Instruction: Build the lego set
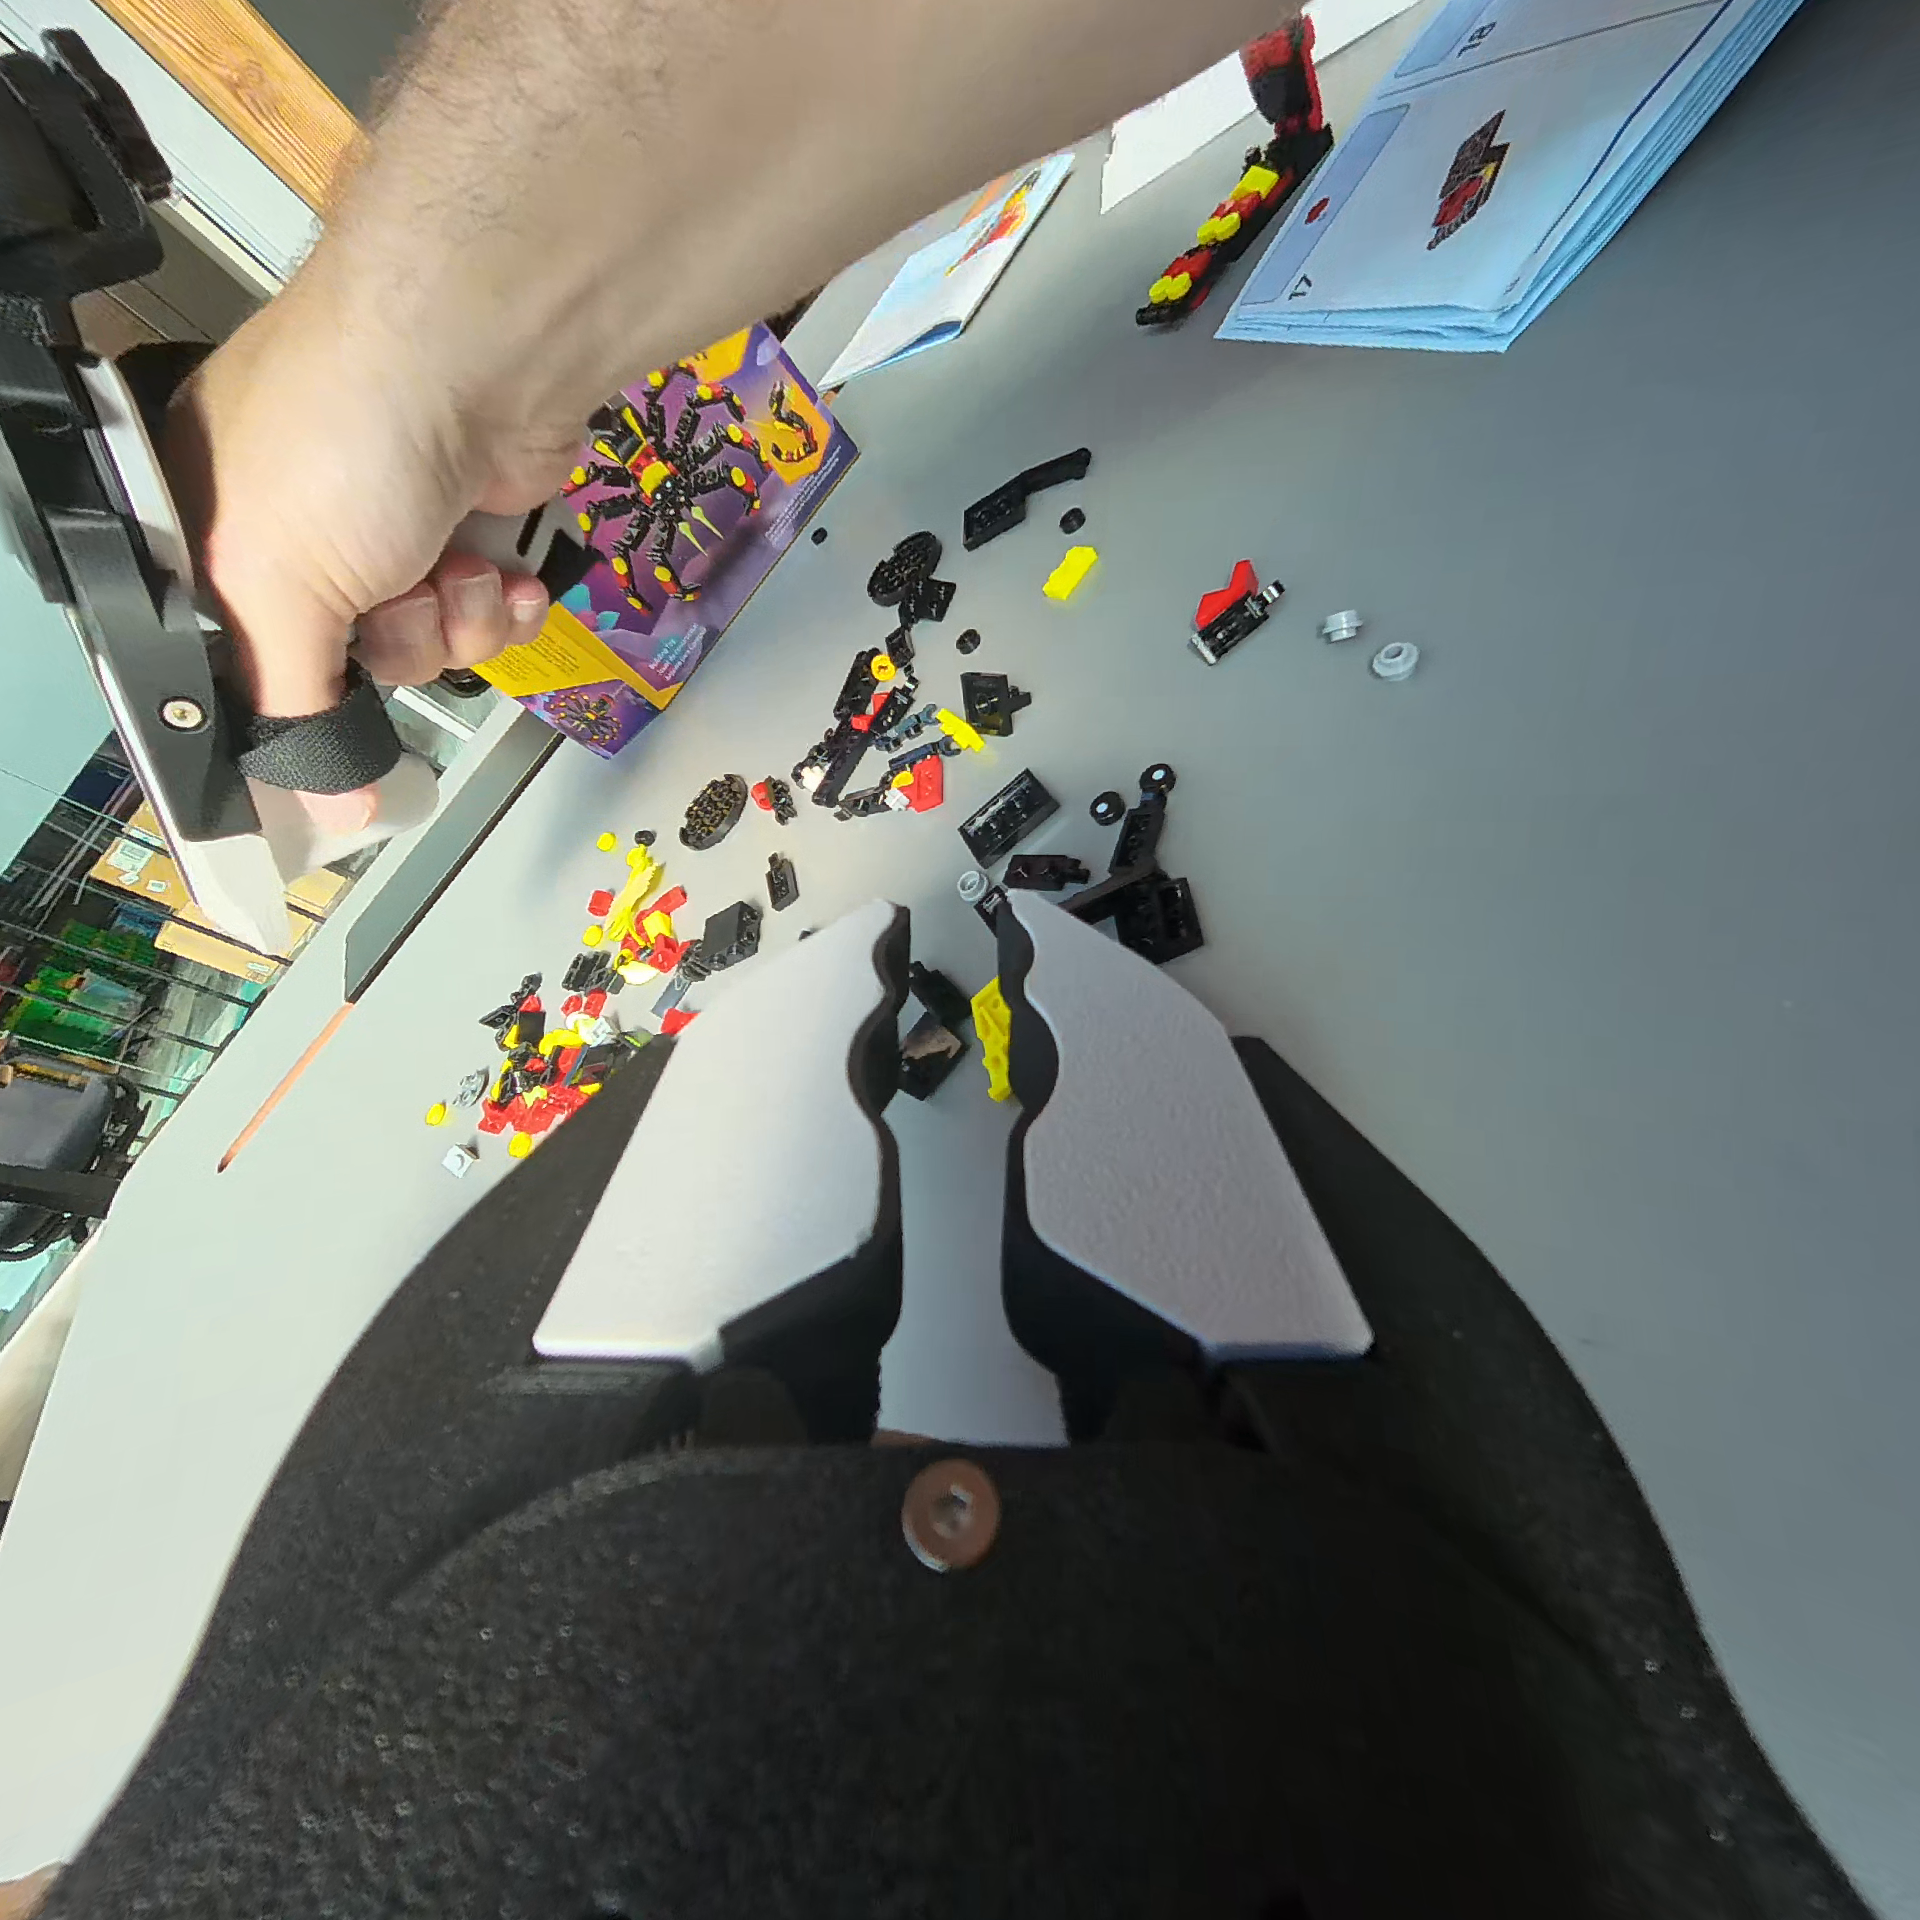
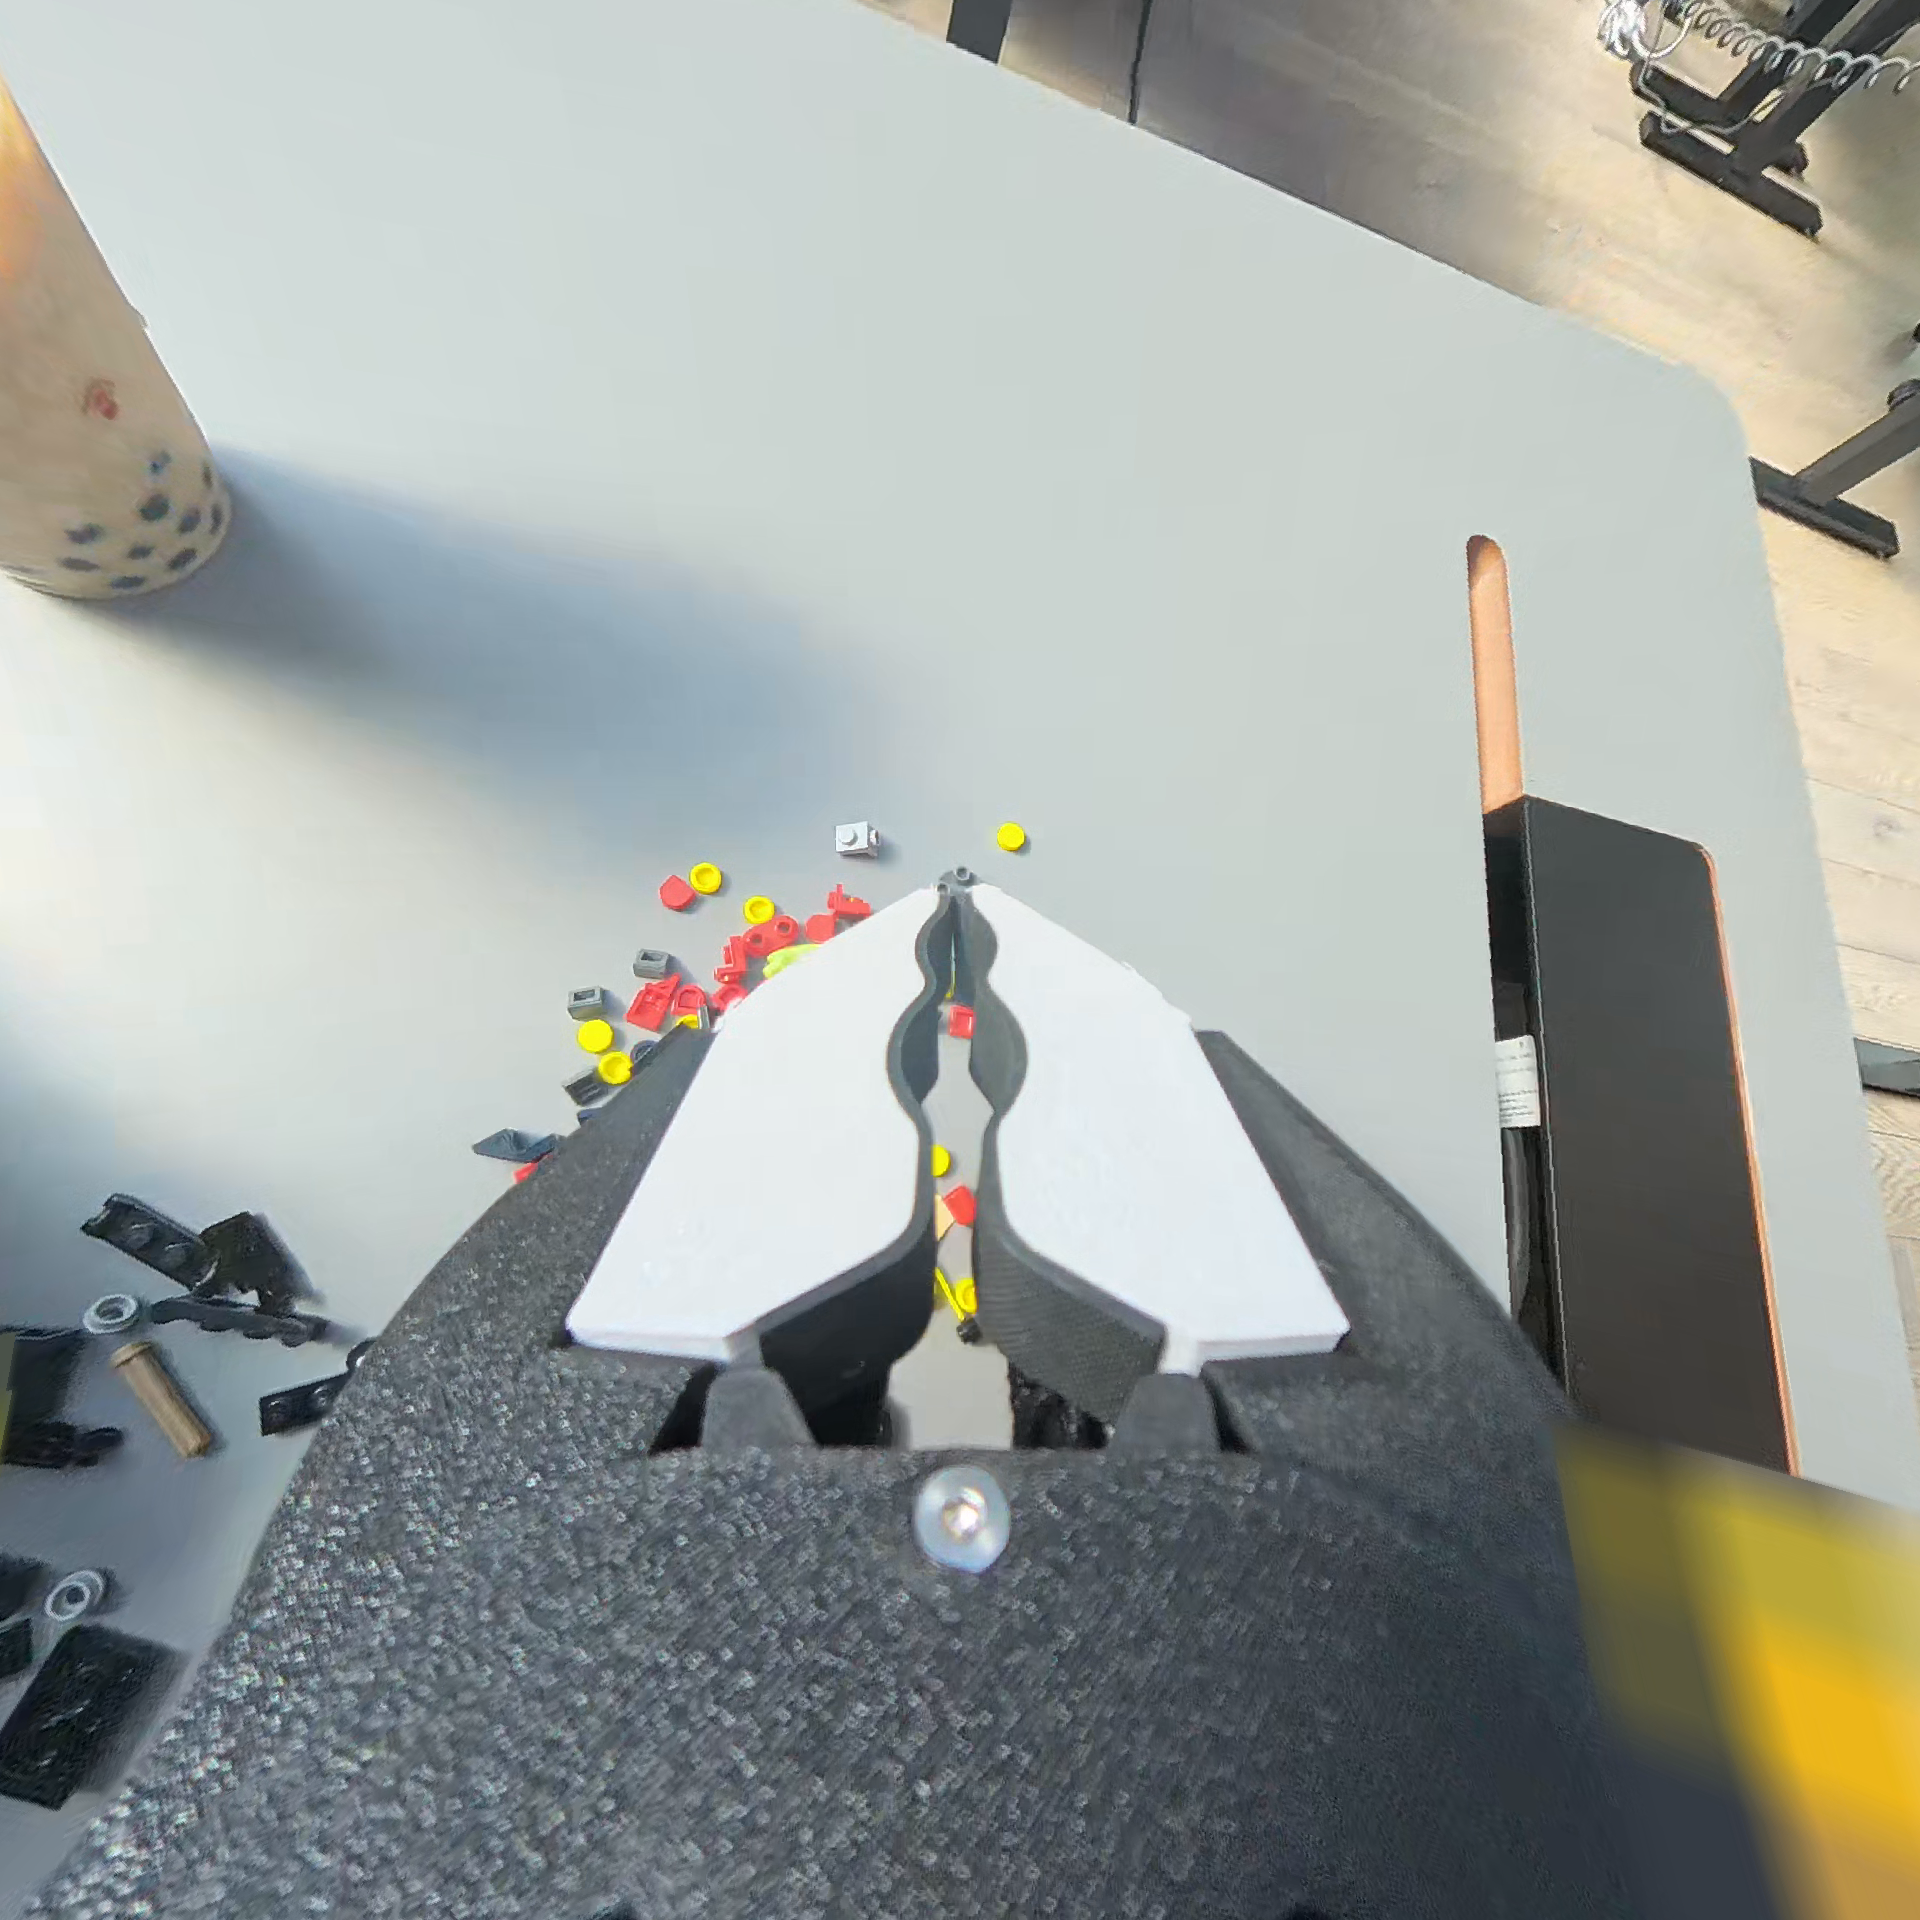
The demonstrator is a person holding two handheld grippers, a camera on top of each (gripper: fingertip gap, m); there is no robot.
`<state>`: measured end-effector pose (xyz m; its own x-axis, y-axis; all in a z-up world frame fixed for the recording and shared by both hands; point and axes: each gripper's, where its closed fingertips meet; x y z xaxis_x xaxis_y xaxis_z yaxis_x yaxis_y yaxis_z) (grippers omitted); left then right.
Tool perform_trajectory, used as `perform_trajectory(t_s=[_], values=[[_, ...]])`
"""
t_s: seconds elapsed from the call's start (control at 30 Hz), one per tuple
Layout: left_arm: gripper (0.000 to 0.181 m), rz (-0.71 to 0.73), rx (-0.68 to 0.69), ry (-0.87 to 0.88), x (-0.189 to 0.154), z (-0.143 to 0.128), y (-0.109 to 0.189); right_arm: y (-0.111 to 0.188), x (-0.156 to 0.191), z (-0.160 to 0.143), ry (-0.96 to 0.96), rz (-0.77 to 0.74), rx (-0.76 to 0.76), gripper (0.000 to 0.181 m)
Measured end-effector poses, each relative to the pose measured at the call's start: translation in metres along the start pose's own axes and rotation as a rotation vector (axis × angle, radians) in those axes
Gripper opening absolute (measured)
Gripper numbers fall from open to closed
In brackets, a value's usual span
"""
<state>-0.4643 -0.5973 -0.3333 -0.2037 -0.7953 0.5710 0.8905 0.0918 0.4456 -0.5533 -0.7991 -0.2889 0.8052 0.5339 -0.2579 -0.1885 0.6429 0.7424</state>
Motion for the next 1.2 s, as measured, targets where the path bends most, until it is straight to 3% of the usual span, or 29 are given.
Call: perform_trajectory(t_s=[0.1,0.2,0.27,0.4,0.57,1.2], values=[[0.015,-0.013,-0.006,0.022,0.001,0.000,0.000,-0.014,0.013,-0.016,-0.058,0.146,0.167,0.000],[0.015,-0.023,-0.011,0.031,0.001,0.000,0.000,-0.026,0.034,-0.023,-0.059,0.261,0.236,0.000],[0.015,-0.028,-0.015,0.029,0.000,0.001,0.000,-0.036,0.036,-0.032,0.029,0.218,0.277,0.000],[0.015,-0.035,-0.022,0.032,-0.001,0.002,0.001,-0.052,0.037,-0.032,0.228,0.131,0.274,0.002],[0.015,-0.040,-0.030,0.044,0.000,0.003,0.002,-0.061,0.048,-0.035,0.296,0.208,0.326,0.008],[0.015,-0.044,-0.043,0.055,0.001,0.004,0.003,-0.057,0.064,-0.033,0.242,0.392,0.311,0.017]])
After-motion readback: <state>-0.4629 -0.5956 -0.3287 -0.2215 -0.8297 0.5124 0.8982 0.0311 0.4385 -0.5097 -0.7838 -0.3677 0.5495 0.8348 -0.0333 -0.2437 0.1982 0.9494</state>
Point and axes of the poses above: each gripper's, where its closed fingertips meet, y back along the fingers, z out of its top, x = y × z across the jaws, and after that the axes turned 8 degrees about x, right-handed
